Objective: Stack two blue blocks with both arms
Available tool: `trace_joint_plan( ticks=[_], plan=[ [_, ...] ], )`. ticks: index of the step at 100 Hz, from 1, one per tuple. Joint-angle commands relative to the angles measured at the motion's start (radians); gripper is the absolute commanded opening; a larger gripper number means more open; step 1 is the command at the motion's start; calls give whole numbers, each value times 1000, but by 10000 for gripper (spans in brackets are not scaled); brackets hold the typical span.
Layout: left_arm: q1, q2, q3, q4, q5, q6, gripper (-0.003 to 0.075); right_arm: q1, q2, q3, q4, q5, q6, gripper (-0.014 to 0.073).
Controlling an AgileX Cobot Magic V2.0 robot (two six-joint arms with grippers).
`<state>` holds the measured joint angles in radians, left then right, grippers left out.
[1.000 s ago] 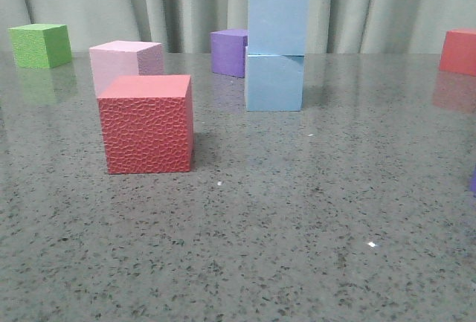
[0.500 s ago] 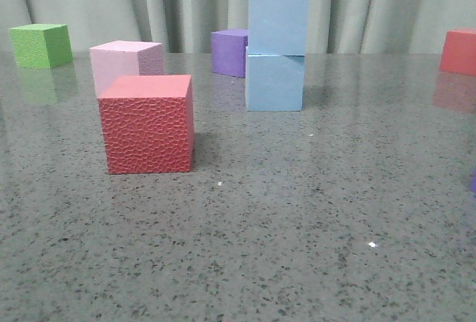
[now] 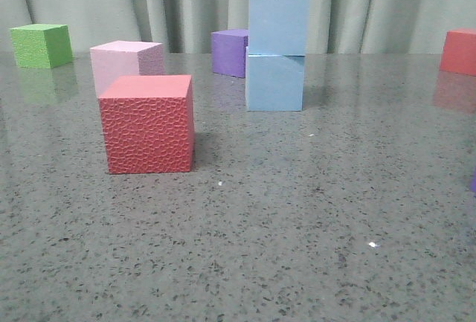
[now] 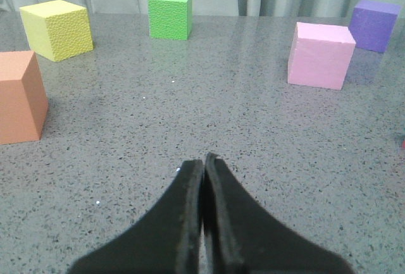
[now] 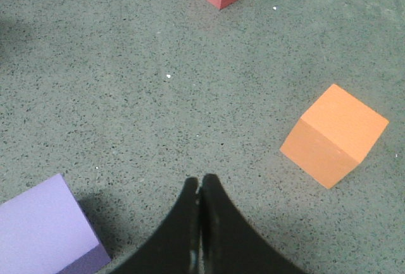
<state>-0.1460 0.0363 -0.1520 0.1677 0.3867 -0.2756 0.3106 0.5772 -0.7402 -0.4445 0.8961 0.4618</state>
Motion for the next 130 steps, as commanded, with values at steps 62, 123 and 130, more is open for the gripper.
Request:
trace_joint_plan(
  ticks=[62, 123, 130],
  plan=[
    [54, -76, 148, 3, -335, 2, -19, -4, 1, -27, -29, -55, 2, -69],
    [54, -76, 180, 3, -411, 2, -19, -4, 1, -27, -29, -55, 2, -69],
    [54, -76, 180, 3, -411, 2, -19, -4, 1, -27, -29, -55, 2, -69]
  ],
)
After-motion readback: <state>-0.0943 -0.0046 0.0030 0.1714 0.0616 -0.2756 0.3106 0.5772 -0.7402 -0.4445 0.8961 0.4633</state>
